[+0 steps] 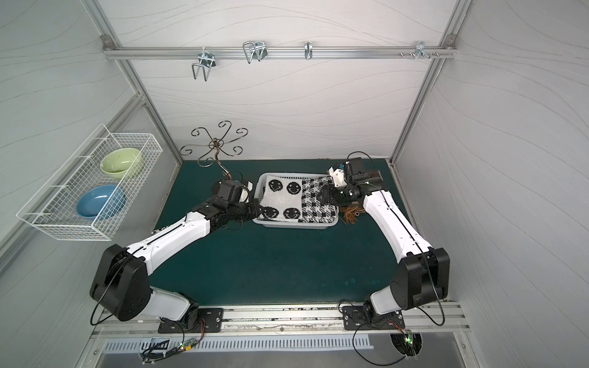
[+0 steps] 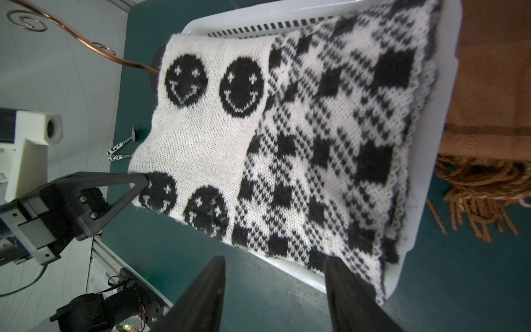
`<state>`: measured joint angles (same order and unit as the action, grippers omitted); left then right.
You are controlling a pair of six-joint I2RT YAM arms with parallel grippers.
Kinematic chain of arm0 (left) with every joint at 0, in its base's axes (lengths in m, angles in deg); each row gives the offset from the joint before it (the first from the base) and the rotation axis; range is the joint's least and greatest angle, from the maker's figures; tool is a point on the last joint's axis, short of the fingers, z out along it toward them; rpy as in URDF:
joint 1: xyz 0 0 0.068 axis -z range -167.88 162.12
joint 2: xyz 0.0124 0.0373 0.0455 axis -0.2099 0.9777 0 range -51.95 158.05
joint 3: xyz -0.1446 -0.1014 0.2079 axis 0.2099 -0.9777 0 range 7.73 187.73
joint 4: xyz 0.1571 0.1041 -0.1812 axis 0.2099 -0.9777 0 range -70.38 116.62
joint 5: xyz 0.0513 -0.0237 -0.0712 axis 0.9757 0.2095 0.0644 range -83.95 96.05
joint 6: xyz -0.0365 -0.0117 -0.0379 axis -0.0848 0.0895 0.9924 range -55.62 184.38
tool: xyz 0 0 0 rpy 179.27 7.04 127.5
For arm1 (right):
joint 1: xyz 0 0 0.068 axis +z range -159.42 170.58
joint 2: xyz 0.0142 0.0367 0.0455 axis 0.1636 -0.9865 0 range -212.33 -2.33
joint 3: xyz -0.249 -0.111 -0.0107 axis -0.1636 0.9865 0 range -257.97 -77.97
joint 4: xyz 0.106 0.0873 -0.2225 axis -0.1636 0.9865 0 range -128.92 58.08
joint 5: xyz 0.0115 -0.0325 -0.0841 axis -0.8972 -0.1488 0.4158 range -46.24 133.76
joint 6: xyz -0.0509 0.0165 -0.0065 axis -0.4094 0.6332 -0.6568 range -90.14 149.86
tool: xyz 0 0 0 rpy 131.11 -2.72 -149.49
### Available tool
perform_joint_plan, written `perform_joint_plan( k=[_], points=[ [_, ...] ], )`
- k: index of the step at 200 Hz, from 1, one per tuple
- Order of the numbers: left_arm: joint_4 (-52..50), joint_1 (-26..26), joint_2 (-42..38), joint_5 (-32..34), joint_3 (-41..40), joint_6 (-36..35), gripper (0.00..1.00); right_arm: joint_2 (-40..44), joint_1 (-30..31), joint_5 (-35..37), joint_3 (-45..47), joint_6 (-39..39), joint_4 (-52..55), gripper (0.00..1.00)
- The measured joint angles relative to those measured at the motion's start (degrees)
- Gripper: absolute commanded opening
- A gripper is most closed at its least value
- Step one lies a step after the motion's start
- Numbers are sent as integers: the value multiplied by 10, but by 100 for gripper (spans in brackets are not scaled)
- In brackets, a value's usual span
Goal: Put the folded scarf in the basket
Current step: Place the scarf in the basket.
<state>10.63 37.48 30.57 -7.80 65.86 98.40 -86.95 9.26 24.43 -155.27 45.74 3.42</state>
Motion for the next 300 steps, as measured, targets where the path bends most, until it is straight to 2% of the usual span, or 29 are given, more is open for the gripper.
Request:
perform_joint_plan(
  k=[63, 92, 137, 168, 179, 213, 236, 260, 280, 300],
  points=[
    [-17, -12, -3, -2, -1, -17, 0, -81, 0, -23, 26, 6, -36, 55],
    [-18, -14, 15, 3, -7, -26, 0, -88, -19, -25, 60, 6, -46, 55],
    [-18, -17, 27, 6, -10, -30, 0, -92, -26, -28, 64, 6, -51, 56],
    [-19, -17, 28, 13, -10, -39, 17, -89, -26, -30, 64, 6, -50, 59],
    [-20, -18, 28, 14, -10, -38, 20, -79, -28, -30, 65, 7, -50, 60],
    [-34, -20, 14, 17, -12, -43, 36, -10, -56, -27, 70, 11, -45, 62],
    [-48, -21, -10, 25, -16, -47, 40, 36, -88, -25, 70, 12, -41, 64],
    [-62, -21, -49, 28, -25, -47, 43, 47, -135, -24, 68, 12, -40, 64],
    [-69, -21, -81, 28, -32, -47, 44, 19, -176, -15, 55, 12, -40, 64],
    [-66, -21, -100, 27, -43, -46, 44, -51, -202, 7, 17, 12, -41, 61]
  ],
)
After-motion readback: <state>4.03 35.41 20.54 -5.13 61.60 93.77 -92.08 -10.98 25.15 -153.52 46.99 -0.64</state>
